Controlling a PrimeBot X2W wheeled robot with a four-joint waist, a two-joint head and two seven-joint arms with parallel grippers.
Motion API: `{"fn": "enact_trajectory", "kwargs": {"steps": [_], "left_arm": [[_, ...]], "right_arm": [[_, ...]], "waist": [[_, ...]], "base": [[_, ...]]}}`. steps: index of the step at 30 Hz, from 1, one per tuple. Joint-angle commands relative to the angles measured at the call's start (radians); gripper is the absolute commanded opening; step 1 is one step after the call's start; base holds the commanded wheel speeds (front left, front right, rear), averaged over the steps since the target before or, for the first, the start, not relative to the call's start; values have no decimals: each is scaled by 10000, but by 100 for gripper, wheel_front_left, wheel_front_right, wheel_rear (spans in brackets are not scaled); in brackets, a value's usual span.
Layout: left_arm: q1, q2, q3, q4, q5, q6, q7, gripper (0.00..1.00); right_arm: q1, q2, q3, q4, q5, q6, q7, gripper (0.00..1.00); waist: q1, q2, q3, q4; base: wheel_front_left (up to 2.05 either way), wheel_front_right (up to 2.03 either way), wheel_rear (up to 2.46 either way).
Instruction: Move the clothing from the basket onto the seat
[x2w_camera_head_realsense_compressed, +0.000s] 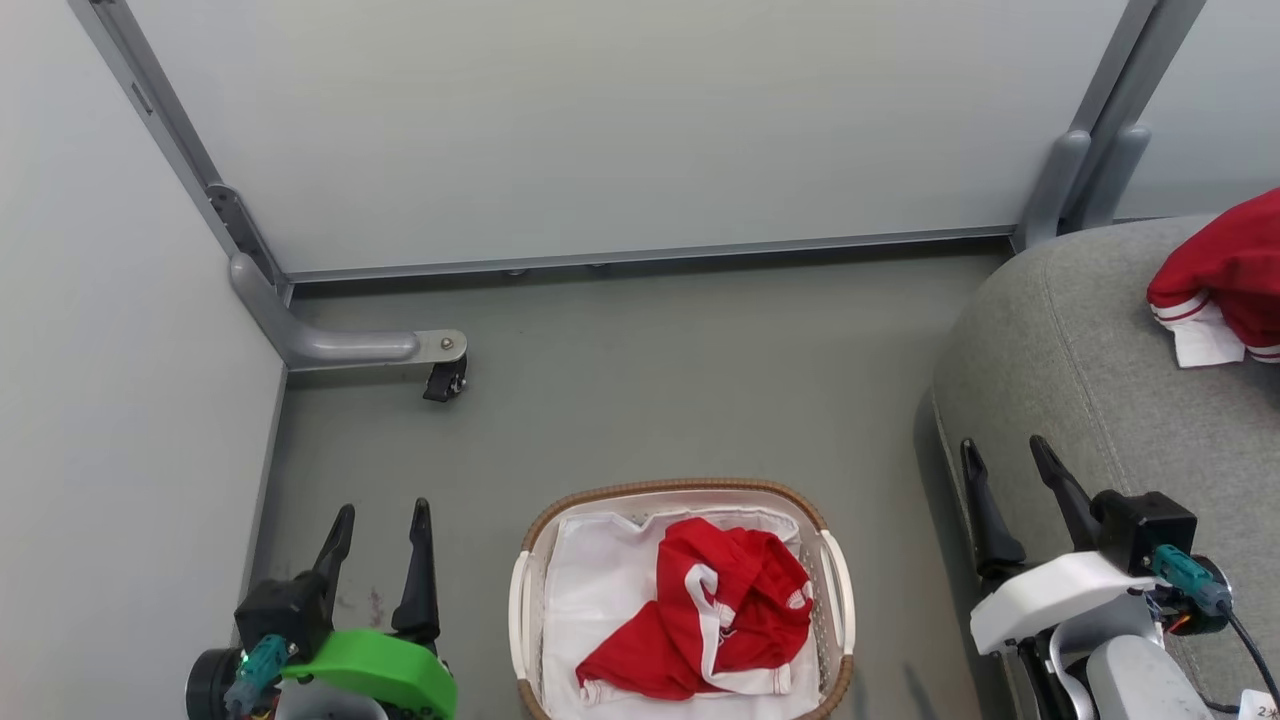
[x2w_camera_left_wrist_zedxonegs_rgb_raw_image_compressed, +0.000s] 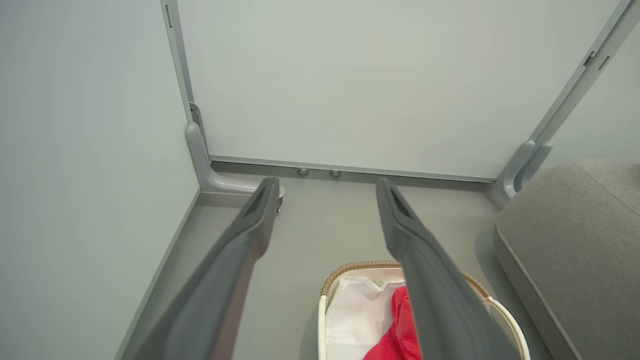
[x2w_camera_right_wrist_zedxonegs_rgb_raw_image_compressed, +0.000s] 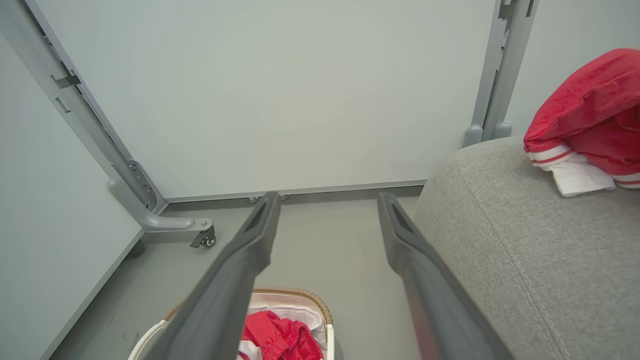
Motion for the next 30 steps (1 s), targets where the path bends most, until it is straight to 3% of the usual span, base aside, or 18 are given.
{"fn": "enact_trajectory", "kwargs": {"steps": [1,12,20,30], "left_arm": [[-319,12,-67,-8,145,-27,-9,100],[-2391,16,-1078,770,706,-105,-8,100],[-4743,24,-2136,3021,906,-162,22,100],[-6580,44,-4116,5583,164,-175,350,100]], "right_arm": [[-187,-42,-43,-95,-64,-14,-17,100],[-1305,-39,-101,-599,-382,-14,-15,100],[-2358,-39,39,-949,-309,-14,-17,100],[-3349,-30,450,-1587,317,-14,-16,100]], "waist": [[1,0,221,-42],[1,0,2181,-543],[1,0,4133,-1378],[1,0,6058,-2652]], "base": [[0,0,0],[0,0,0],[0,0,0],[0,0,0]]}}
